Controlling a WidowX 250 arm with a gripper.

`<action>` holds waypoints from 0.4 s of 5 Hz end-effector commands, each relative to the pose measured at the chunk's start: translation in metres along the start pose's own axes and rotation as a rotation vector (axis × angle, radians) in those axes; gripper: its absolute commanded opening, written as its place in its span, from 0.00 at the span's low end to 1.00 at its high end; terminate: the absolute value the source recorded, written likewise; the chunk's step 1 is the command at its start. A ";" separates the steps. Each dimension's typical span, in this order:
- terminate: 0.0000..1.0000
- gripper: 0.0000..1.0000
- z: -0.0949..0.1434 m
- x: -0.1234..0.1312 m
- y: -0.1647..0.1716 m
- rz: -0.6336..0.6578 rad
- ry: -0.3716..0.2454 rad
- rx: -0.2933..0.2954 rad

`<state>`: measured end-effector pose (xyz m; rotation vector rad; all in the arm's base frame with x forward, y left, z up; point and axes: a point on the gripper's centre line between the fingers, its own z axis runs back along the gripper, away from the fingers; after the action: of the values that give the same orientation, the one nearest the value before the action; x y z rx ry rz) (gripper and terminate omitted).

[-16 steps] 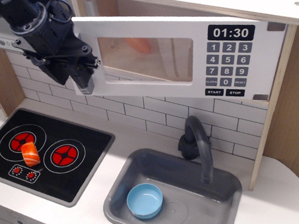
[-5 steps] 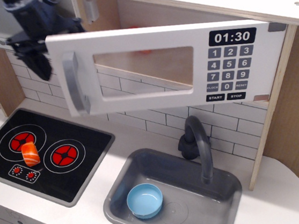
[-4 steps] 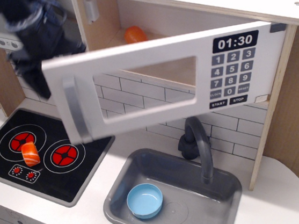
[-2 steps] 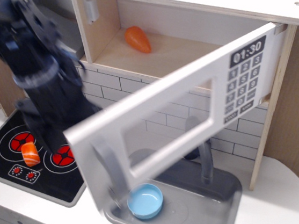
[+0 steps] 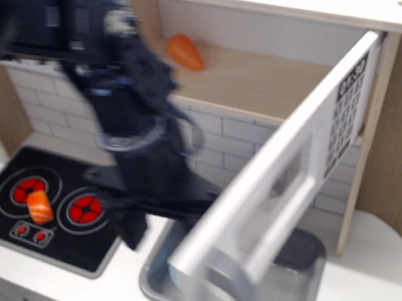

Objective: Open microwave

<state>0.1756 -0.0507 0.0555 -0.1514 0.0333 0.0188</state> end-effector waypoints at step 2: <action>0.00 1.00 0.065 0.013 -0.013 0.104 -0.156 -0.018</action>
<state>0.2022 -0.0620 0.1027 -0.1520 -0.0778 0.1415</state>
